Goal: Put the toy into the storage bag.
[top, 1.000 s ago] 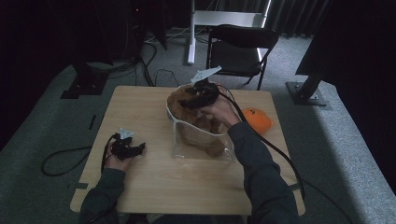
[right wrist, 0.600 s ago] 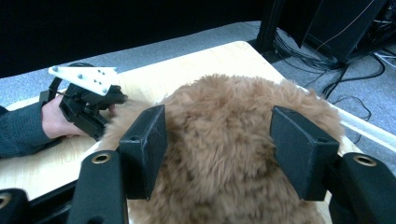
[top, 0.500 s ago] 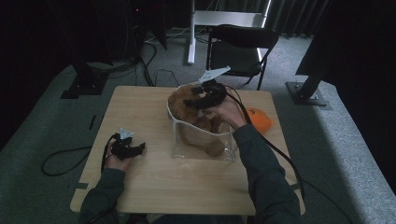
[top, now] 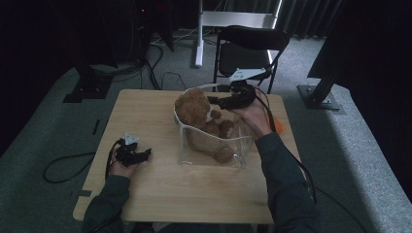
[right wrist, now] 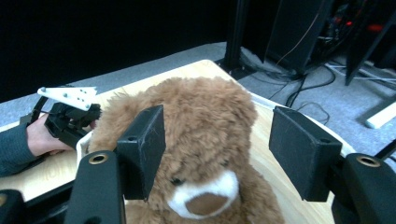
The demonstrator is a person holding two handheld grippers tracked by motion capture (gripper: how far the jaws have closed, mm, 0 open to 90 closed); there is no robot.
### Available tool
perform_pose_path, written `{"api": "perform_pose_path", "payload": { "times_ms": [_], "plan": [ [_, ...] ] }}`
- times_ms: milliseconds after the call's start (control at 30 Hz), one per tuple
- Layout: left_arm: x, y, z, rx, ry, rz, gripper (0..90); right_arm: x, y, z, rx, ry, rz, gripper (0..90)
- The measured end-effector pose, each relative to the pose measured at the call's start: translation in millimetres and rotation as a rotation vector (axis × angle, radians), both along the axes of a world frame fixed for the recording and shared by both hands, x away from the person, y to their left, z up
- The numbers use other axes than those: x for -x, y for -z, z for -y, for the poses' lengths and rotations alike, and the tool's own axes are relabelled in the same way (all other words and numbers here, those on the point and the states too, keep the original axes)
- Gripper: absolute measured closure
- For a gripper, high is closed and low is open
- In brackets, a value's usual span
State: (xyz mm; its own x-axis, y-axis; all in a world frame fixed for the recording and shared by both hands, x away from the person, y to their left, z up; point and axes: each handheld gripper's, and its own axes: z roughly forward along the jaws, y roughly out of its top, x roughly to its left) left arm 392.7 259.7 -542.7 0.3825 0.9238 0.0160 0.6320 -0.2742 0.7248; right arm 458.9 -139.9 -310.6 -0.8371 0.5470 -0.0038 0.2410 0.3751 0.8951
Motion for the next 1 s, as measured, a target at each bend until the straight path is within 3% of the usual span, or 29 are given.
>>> {"api": "perform_pose_path", "payload": {
  "times_ms": [67,300,533,1000],
  "plan": [
    [0.0,0.0,0.0,0.0,0.0,0.0,32.7,1.9,-0.4,5.2,0.002,0.017,0.015,34.7],
    [0.0,0.0,0.0,0.0,0.0,0.0,32.7,4.7,0.8,19.2,0.004,0.048,0.001,34.3],
    [0.0,0.0,0.0,0.001,0.0,0.0,32.7,15.8,-0.1,26.8,0.039,0.08,0.042,34.3],
    [0.0,-0.2,-0.1,0.0,0.001,-0.002,32.7,23.8,3.6,52.2,0.015,0.138,0.055,34.9]
  ]
}}
